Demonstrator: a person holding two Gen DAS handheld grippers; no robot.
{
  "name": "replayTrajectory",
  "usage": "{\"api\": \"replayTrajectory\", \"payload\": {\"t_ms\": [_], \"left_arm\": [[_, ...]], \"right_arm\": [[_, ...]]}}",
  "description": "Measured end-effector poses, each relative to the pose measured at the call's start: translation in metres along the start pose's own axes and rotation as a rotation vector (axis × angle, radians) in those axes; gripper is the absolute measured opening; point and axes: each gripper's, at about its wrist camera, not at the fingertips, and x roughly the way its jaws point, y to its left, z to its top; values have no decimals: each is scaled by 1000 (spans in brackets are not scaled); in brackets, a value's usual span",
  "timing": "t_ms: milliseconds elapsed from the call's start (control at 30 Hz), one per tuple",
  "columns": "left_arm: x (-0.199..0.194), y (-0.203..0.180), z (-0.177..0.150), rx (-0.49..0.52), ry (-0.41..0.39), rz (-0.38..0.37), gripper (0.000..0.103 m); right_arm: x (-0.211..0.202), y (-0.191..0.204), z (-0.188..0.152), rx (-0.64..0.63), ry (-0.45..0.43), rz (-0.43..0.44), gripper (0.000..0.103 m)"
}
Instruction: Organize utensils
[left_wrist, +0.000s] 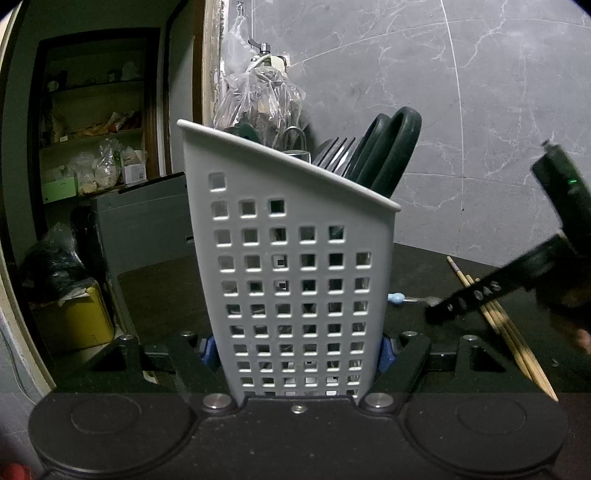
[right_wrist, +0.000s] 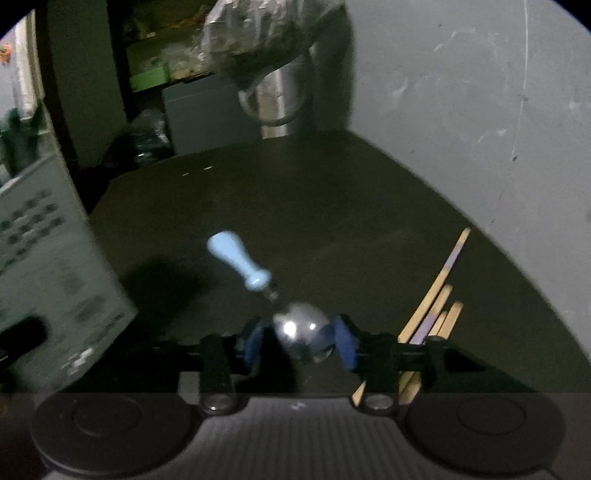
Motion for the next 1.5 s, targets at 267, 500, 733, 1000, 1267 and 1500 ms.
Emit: {"api": "replayTrajectory", "payload": {"t_ms": [267, 500, 733, 1000, 1267, 1500], "left_arm": [[1, -1, 1, -1, 2, -1, 76], [2, -2, 2, 0, 5, 1, 76], [2, -2, 2, -1, 4, 0, 76], [3, -2, 2, -2, 4, -1, 76], [5, -1, 2, -3, 4, -2, 76], [6, 0, 2, -2, 4, -1, 76]], "right_arm": [[-20, 22, -9, -36, 69, 249, 60], [-5, 18, 21, -74, -8, 113, 61], [39, 30, 44, -92, 22, 109, 37], [47, 5, 46, 35, -32, -27, 15], [12, -61, 17, 297, -51, -24, 34], [-12, -46, -6, 188, -5, 38, 38]]}}
